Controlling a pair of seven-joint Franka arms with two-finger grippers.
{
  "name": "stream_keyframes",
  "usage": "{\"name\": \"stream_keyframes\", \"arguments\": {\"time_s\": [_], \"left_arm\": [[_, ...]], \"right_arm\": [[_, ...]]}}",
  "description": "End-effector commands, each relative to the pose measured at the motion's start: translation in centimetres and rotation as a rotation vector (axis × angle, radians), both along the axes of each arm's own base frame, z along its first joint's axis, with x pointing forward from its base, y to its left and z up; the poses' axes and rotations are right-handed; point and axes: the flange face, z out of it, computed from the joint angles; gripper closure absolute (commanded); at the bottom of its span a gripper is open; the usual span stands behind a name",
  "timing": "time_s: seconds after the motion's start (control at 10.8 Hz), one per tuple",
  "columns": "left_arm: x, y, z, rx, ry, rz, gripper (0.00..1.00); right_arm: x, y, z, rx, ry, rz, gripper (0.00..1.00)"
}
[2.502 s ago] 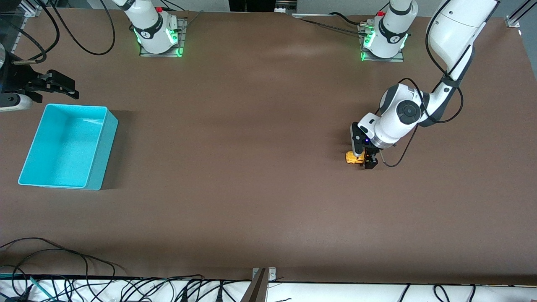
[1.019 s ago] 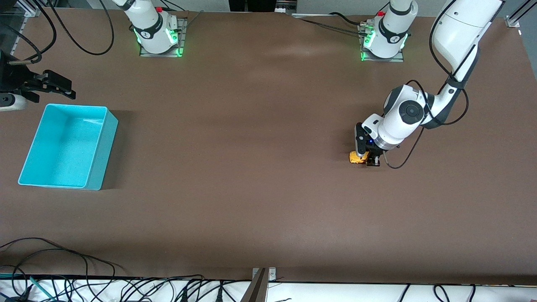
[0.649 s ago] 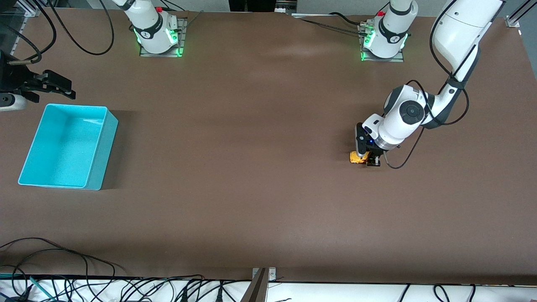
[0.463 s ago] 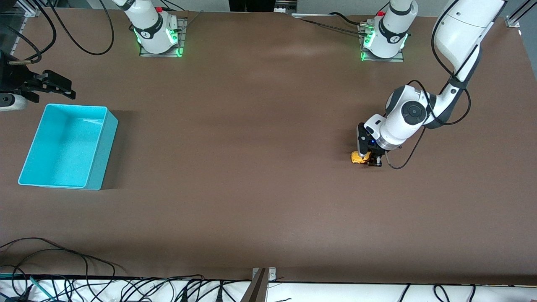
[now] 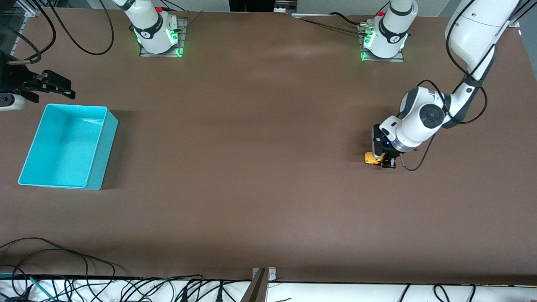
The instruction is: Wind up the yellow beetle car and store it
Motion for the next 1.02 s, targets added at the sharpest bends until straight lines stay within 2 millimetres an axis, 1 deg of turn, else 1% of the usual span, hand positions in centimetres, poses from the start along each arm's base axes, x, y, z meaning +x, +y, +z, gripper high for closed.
{"name": "stream_keyframes", "arguments": {"time_s": [0.0,0.28,0.56,0.65,0.74,0.93], "left_arm": [[-1.1,4.1,-4.2,0.017,0.068,-0.023,0.9],[-1.2,7.4,-4.4,0.03,0.073,0.019,0.9],[-1.3,10.6,-4.6,0.052,0.077,-0.002,0.9],[-1.4,11.2,-4.7,0.053,0.078,0.0,0.89],[-1.5,12.0,-4.7,0.058,0.08,0.011,0.89],[-1.6,12.6,-4.7,0.058,0.081,0.02,0.89]], "right_arm": [[-0.2,-0.2,0.6,0.023,-0.002,0.01,0.0],[-0.2,-0.3,0.6,0.023,-0.004,0.01,0.0],[-0.2,-0.6,0.6,0.023,-0.004,0.005,0.0],[-0.2,-0.6,0.6,0.027,-0.004,0.014,0.0],[-0.2,-1.1,0.6,0.04,-0.005,0.011,0.0],[-0.2,-1.6,0.6,0.048,-0.004,0.005,0.0]]}}
